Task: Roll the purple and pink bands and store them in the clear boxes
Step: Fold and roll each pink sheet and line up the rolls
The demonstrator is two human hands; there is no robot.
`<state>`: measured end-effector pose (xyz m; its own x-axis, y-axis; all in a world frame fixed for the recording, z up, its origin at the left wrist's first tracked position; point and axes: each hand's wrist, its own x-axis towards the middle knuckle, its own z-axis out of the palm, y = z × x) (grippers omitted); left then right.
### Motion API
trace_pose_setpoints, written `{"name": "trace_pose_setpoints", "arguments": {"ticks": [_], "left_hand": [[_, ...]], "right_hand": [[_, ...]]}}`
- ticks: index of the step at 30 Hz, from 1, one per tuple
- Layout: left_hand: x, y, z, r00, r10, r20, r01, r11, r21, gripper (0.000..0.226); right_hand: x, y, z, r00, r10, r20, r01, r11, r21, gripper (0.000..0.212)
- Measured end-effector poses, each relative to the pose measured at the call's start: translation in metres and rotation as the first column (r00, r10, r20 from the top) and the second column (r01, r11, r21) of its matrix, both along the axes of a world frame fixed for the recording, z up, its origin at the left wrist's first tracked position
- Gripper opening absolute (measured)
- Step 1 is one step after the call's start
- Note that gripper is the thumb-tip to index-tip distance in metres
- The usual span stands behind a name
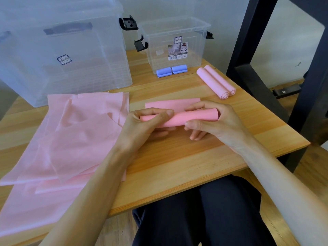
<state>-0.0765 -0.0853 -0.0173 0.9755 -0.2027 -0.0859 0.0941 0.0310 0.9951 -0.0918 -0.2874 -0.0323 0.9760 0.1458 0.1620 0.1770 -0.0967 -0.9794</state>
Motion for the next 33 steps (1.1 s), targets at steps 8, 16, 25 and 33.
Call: {"name": "trace_pose_setpoints", "arguments": {"ticks": [8,16,25,33], "left_hand": [[-0.0017,-0.0001,0.0006,0.979,-0.013,0.206,-0.013,0.993,0.121,0.023],[-0.0017,-0.0019,0.0017,1.000,-0.014,0.017,0.014,0.999,0.040,0.023],[-0.0017,0.0006,-0.0009,0.977,-0.014,0.211,-0.015,0.991,0.135,0.021],[0.0000,-0.0003,-0.0009,0.999,-0.004,0.034,0.003,1.000,0.024,0.026]], "right_hand": [[0.0002,-0.0017,-0.0013,0.999,-0.043,-0.020,0.043,0.999,0.027,0.029],[-0.0007,0.0000,0.0004,1.000,-0.019,0.017,0.019,1.000,-0.002,0.033],[0.0008,-0.0010,-0.0007,0.999,-0.035,-0.018,0.035,0.999,0.013,0.026],[0.0010,-0.0005,-0.0011,0.999,-0.021,0.041,0.021,1.000,-0.001,0.029]]}}
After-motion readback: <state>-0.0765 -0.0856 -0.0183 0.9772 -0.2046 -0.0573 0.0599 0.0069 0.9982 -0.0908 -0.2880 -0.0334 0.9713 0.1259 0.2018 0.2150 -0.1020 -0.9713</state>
